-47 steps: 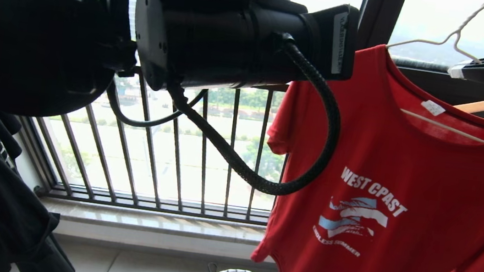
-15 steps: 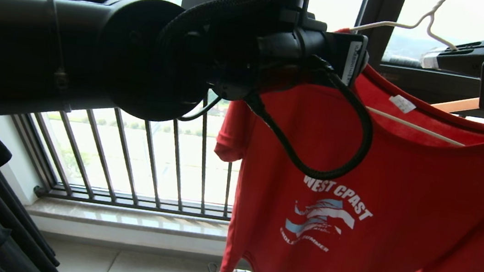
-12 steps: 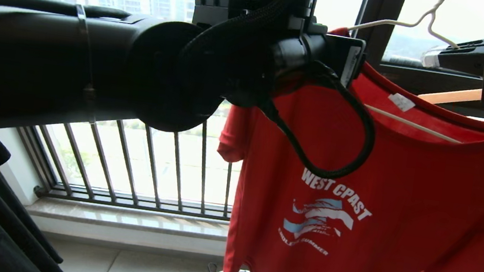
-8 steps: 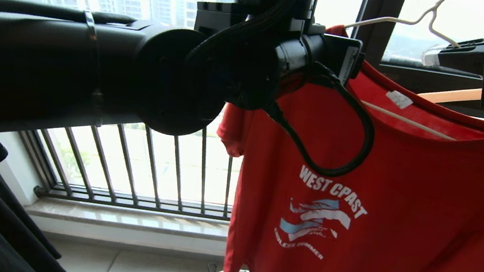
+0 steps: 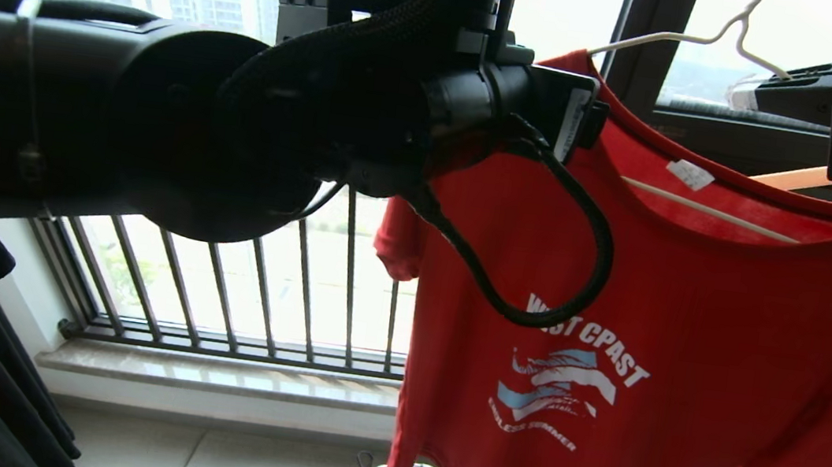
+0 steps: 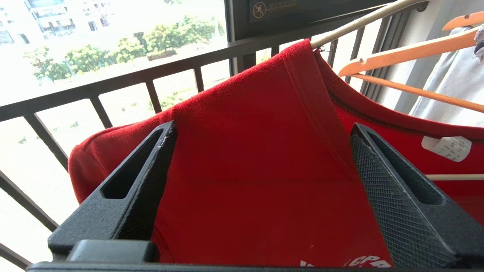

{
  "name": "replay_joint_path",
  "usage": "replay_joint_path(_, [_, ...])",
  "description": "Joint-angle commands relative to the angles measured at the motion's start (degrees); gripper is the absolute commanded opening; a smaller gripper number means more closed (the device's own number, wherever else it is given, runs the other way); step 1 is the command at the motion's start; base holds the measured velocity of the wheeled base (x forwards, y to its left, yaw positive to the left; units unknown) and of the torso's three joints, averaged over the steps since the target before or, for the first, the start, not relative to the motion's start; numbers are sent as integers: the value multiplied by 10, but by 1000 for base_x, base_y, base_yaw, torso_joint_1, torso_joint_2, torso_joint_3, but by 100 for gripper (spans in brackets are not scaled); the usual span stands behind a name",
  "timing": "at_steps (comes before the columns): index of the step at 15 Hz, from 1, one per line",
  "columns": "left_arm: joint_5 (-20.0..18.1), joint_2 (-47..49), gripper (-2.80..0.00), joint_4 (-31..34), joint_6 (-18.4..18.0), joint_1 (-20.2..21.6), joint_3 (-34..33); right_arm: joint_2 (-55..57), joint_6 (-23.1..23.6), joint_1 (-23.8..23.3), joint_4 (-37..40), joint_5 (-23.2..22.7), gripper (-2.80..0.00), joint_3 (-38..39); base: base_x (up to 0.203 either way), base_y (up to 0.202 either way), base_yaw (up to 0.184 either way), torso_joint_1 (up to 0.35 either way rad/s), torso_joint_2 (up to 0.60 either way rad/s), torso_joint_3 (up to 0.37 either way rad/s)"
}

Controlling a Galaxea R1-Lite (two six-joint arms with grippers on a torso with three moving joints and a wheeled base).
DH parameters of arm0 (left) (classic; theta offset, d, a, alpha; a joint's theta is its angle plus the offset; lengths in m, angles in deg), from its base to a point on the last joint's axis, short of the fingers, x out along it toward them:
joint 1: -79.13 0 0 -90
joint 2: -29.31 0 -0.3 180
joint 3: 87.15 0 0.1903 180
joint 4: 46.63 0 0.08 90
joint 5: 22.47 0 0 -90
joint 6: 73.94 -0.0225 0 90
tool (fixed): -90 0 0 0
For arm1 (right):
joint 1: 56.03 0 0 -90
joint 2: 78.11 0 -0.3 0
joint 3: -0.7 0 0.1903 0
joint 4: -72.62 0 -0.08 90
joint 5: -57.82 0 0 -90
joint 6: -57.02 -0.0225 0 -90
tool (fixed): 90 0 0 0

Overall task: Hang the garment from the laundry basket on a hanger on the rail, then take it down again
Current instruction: Take the clothes off the clothes rack

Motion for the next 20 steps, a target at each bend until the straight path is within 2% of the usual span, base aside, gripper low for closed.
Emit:
replay_joint_path(1, [2,-14,0,-1,0,0,-6,0,2,9,0,5,-280,0,0,0,0,0,0,0])
replay_joint_path(10, [43,-5,0,0,-18,2,-6,-3,2,18,0,11,-280,-1,0,0,0,0,0,0])
replay_joint_path(20, [43,-3,0,-1,-20,4,7,-7,2,20,1,11,-280,-1,0,0,0,0,0,0])
